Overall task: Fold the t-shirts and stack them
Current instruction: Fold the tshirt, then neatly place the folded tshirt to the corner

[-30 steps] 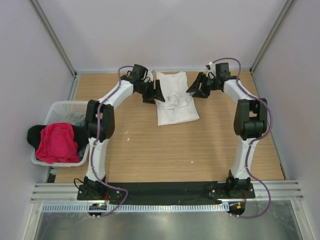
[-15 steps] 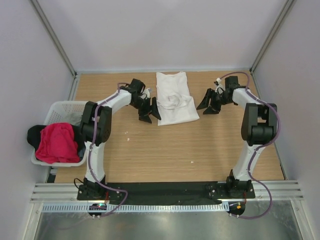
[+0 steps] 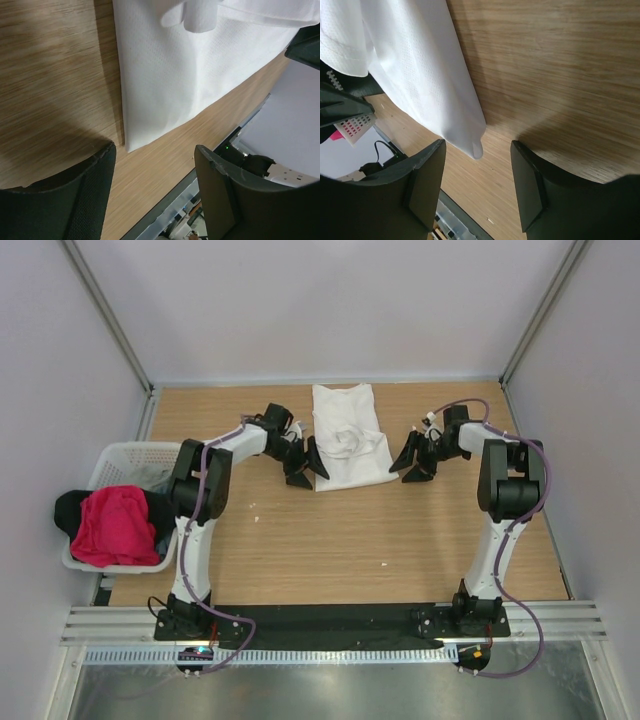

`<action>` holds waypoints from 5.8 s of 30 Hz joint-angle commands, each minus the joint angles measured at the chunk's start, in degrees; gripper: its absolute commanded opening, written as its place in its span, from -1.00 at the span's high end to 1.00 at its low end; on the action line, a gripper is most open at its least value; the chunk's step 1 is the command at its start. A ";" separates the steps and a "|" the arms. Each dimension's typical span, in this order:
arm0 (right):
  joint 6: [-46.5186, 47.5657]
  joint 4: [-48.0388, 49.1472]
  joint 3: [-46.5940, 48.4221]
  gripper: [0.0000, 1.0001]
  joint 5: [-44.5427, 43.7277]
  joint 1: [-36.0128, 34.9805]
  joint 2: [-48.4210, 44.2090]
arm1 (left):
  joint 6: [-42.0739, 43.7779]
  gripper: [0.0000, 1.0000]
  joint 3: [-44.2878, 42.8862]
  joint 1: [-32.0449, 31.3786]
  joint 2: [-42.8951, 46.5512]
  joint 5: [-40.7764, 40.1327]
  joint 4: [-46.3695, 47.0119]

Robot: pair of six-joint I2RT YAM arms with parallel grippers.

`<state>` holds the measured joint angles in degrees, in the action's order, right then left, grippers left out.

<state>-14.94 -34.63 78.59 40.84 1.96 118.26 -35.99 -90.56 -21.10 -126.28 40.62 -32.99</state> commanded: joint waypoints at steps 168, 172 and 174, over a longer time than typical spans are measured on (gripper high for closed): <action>5.88 4.05 35.23 0.57 12.43 -8.37 25.63 | 0.21 -0.19 -24.49 2.20 -17.69 24.68 15.33; 14.56 -2.79 38.56 0.86 4.19 -8.28 22.81 | 1.71 -0.18 -24.57 3.43 -15.59 24.51 14.28; 18.18 -6.04 40.58 0.95 0.31 -7.67 20.54 | 6.77 -0.18 -26.58 4.40 -14.62 22.49 10.07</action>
<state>-6.94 -32.99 115.66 52.47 -5.78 144.62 -35.35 -115.04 -18.65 -146.61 64.58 -18.68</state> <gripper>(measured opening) 0.127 0.586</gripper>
